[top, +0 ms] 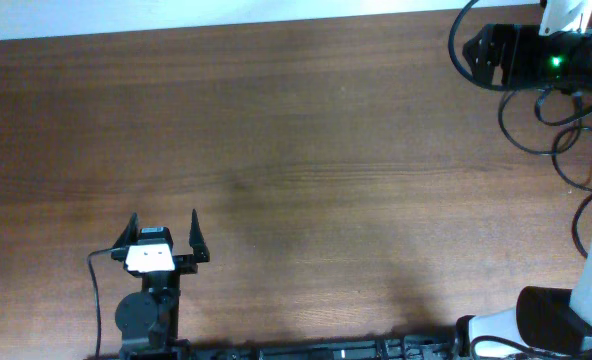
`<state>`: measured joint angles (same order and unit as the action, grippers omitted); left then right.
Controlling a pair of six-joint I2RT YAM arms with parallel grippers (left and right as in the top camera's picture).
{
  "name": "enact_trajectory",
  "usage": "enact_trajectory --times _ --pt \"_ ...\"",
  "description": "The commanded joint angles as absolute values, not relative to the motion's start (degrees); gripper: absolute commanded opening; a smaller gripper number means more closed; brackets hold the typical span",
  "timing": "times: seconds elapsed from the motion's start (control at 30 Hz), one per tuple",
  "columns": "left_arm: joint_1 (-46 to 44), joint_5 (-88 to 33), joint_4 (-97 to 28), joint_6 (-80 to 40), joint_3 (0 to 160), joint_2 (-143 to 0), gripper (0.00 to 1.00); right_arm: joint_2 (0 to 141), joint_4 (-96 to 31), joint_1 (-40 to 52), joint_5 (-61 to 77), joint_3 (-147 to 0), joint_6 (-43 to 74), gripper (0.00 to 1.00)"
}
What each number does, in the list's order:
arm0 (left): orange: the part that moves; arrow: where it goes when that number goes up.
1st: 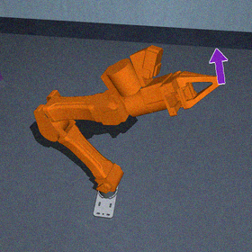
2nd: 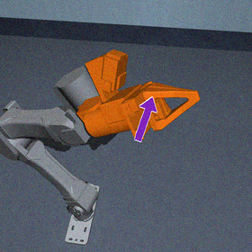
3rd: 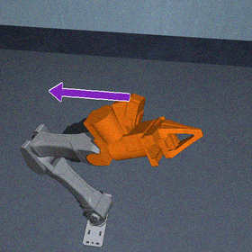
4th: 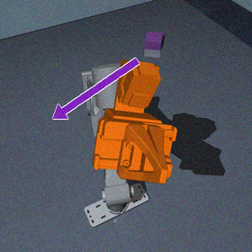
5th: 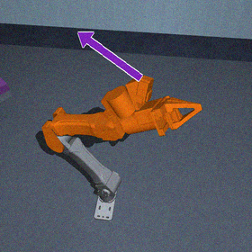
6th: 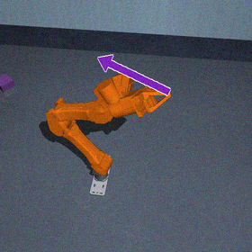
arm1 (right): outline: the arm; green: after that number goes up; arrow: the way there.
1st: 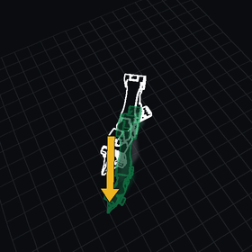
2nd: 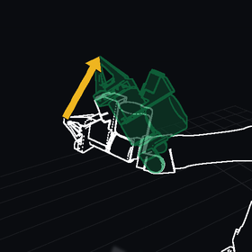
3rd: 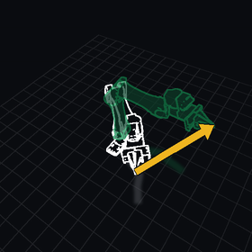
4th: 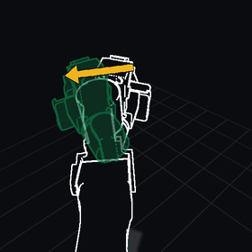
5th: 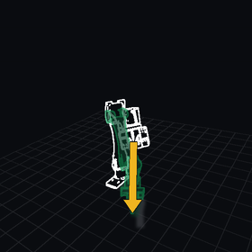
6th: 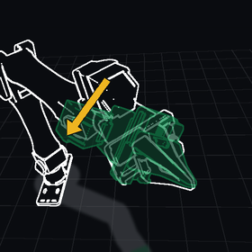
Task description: Untangle cables
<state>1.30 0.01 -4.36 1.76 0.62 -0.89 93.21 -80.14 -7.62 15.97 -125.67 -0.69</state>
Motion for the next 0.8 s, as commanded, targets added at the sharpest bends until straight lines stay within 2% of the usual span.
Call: enact_trajectory --times 0.0,0.77 --pt "1.28 -0.21 -4.82 2.63 0.54 -0.34 0.99 93.32 -79.96 -7.51 15.88 -125.91 -1.28 0.99" --pt "1.28 -0.21 -4.82 2.63 0.54 -0.34 0.99 93.47 -81.14 -7.51 15.03 -125.91 -1.63 0.99"
